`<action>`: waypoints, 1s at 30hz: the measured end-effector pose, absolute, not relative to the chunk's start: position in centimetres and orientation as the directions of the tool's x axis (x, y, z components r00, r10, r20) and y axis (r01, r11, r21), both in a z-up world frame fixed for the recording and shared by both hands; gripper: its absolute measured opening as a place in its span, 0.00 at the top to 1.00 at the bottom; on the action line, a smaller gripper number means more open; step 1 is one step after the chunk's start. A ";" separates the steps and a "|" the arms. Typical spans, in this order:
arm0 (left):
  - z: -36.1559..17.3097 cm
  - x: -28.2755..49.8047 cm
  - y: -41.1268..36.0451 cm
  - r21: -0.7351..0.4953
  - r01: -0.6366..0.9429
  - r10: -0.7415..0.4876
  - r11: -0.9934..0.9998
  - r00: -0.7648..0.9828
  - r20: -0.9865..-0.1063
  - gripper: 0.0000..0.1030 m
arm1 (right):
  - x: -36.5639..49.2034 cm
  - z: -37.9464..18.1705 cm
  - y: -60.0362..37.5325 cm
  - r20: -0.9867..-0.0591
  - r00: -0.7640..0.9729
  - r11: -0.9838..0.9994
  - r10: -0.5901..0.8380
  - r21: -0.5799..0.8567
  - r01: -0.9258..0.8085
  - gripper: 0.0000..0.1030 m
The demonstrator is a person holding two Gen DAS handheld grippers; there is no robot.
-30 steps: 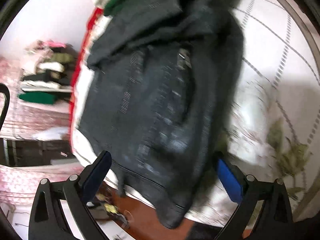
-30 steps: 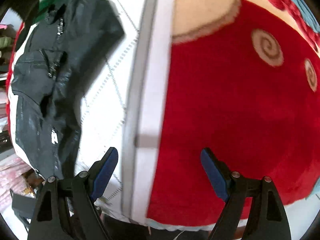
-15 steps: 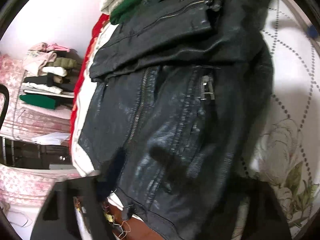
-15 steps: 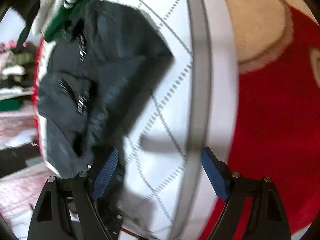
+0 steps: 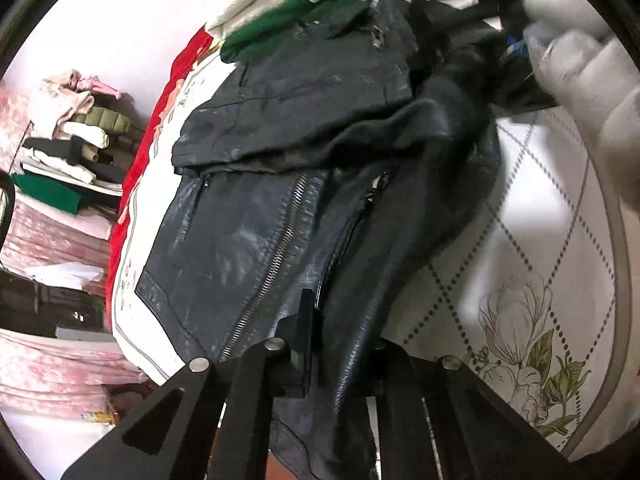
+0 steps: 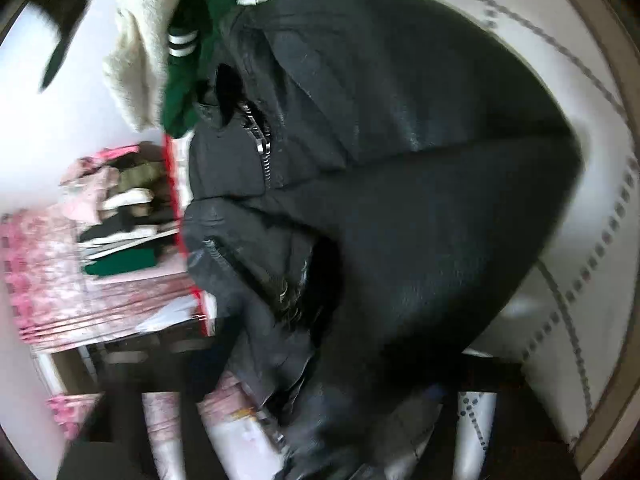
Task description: Fold large clothes
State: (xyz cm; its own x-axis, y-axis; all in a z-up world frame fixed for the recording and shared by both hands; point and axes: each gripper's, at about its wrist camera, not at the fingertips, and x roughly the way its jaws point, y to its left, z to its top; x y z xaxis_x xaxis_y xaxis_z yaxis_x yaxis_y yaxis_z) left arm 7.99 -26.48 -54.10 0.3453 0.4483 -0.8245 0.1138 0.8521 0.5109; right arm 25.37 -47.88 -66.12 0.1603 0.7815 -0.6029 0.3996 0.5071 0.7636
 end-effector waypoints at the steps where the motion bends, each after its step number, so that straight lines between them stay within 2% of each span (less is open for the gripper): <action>1: -53.6 8.0 -26.3 0.505 0.115 0.441 0.856 0.349 -0.827 0.94 | 25.5 -66.0 -47.4 -0.612 0.160 0.513 0.774 0.755 0.409 0.72; 4: -51.9 7.7 -25.6 0.456 0.108 0.399 0.883 0.340 -0.852 0.95 | 25.3 -64.5 -46.8 -0.620 0.173 0.508 0.766 0.747 0.429 0.77; 7: -49.4 6.1 -24.9 0.391 0.125 0.333 0.912 0.334 -0.882 0.95 | 24.1 -60.3 -47.2 -0.634 0.162 0.530 0.756 0.738 0.416 0.78; 14: -42.7 4.3 -21.9 0.210 0.184 0.150 0.960 0.292 -0.944 0.94 | 20.6 -49.7 -47.0 -0.765 0.090 0.699 0.638 0.624 0.348 0.78; 16: -42.0 5.9 -19.9 0.184 0.192 0.129 0.964 0.269 -0.954 0.90 | 21.0 -47.7 -45.7 -0.783 0.078 0.720 0.617 0.601 0.347 0.78; 20: -42.2 10.6 -13.0 0.046 0.102 0.021 0.994 0.236 -0.971 0.88 | 25.6 -45.9 -40.0 -0.844 0.002 0.807 0.536 0.514 0.291 0.76; 24: -45.0 15.0 -5.4 -0.063 -0.051 -0.050 0.997 0.226 -0.973 0.85 | 31.0 -47.3 -33.0 -0.873 -0.053 0.859 0.485 0.463 0.220 0.71; 27: -47.3 17.5 0.2 -0.140 -0.199 -0.090 0.970 0.242 -0.966 0.70 | 34.8 -50.0 -27.7 -0.890 -0.080 0.885 0.450 0.432 0.174 0.64; 28: -47.6 17.9 1.5 -0.151 -0.228 -0.092 0.962 0.250 -0.964 0.50 | 35.9 -51.3 -26.2 -0.888 -0.093 0.887 0.450 0.431 0.168 0.56; 29: -48.0 18.3 3.2 -0.162 -0.268 -0.089 0.950 0.264 -0.960 0.23 | 37.1 -52.8 -24.9 -0.874 -0.105 0.874 0.475 0.453 0.177 0.48; 30: -48.1 18.7 4.8 -0.165 -0.303 -0.079 0.939 0.276 -0.958 0.15 | 38.1 -54.0 -23.9 -0.841 -0.110 0.843 0.529 0.506 0.183 0.48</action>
